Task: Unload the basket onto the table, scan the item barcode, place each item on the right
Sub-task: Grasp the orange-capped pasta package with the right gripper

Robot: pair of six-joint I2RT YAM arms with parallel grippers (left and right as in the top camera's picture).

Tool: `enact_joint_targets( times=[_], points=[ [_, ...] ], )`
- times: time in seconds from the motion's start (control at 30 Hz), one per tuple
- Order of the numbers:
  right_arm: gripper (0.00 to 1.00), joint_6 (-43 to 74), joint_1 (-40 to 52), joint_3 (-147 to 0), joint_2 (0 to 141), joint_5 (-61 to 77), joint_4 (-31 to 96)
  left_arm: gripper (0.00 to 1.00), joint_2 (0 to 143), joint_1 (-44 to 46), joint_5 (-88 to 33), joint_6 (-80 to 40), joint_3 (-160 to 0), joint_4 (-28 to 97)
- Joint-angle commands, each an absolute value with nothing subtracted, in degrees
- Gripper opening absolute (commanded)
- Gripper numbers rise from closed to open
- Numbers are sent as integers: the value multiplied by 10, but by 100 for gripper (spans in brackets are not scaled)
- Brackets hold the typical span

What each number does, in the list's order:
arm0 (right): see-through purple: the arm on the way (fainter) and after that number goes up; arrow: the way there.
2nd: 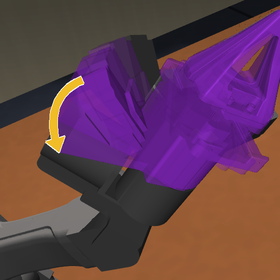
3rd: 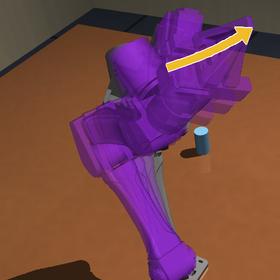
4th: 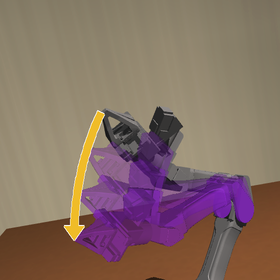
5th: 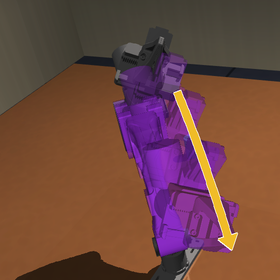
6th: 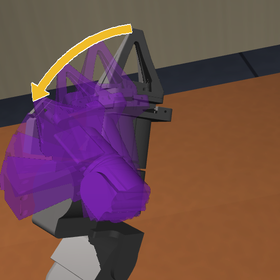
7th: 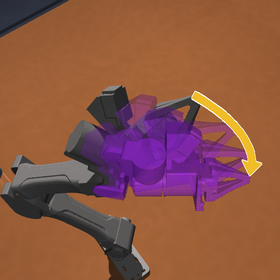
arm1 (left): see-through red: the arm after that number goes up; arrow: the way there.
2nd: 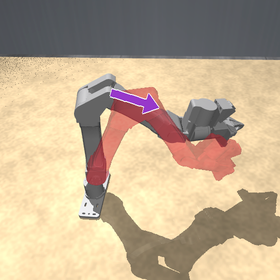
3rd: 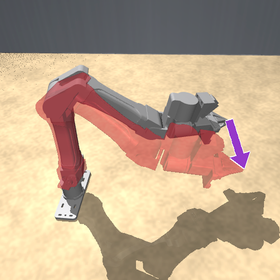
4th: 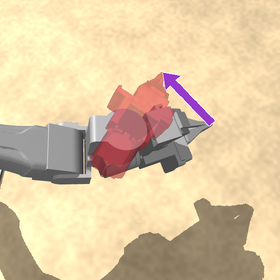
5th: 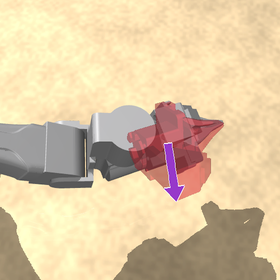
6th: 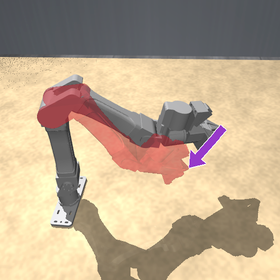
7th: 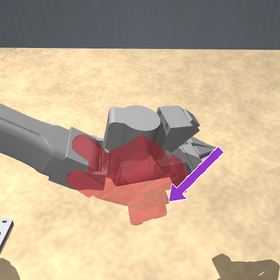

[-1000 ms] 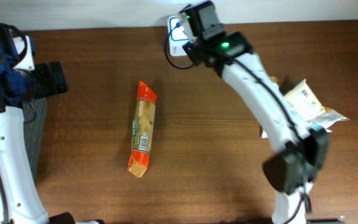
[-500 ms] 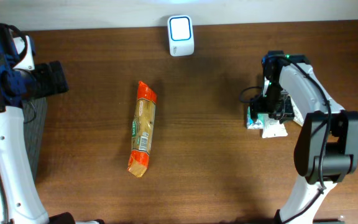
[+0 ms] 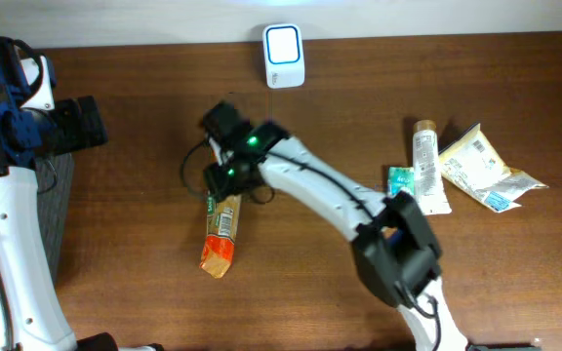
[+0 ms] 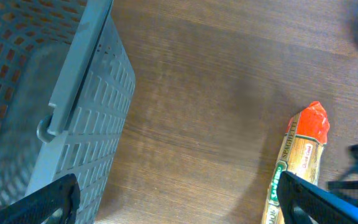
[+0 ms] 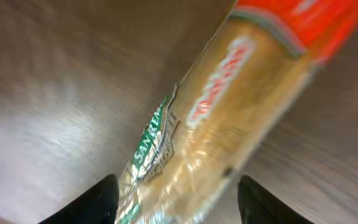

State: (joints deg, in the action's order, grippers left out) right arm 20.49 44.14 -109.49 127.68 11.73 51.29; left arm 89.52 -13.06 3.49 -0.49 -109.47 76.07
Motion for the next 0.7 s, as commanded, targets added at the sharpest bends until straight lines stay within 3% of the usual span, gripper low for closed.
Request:
enact_joint_targets(
  times=[0.0, 0.03, 0.1, 0.13, 0.27, 0.3, 0.33, 0.43, 0.53, 0.6, 0.67],
  points=[
    [55, 230, 455, -1093, 1315, 68, 511, 99, 892, -133, 39, -4, -1100, 760],
    [47, 230, 455, -1093, 1321, 66, 512, 99, 892, -133, 39, -4, -1100, 760],
    [14, 231, 449, -1093, 1322, 6, 541, 99, 892, -133, 39, -4, -1100, 760],
    [4, 233, 442, -1093, 1322, -14, 566, 99, 892, -133, 39, -4, -1100, 760],
    [4, 243, 387, -1093, 1322, -63, 702, 99, 892, -133, 39, -5, -1100, 760],
    [51, 219, 372, -1093, 1322, -57, 721, 99, 892, -133, 39, -4, -1100, 760],
    [70, 176, 359, -1094, 1322, -33, 725, 99, 892, -133, 39, -4, -1100, 760],
    [77, 42, 308, -1122, 1322, 100, 738, 99, 892, -133, 39, -4, -1100, 760],
    [79, -86, 281, -1139, 1322, 329, 728, 99, 892, -133, 39, -4, -1100, 760],
    [99, -78, 299, -1138, 1328, 302, 701, 99, 892, -133, 39, -4, -1100, 760],
    [99, -48, 313, -1138, 1340, 240, 695, 99, 892, -133, 39, -4, -1100, 760]
  ],
)
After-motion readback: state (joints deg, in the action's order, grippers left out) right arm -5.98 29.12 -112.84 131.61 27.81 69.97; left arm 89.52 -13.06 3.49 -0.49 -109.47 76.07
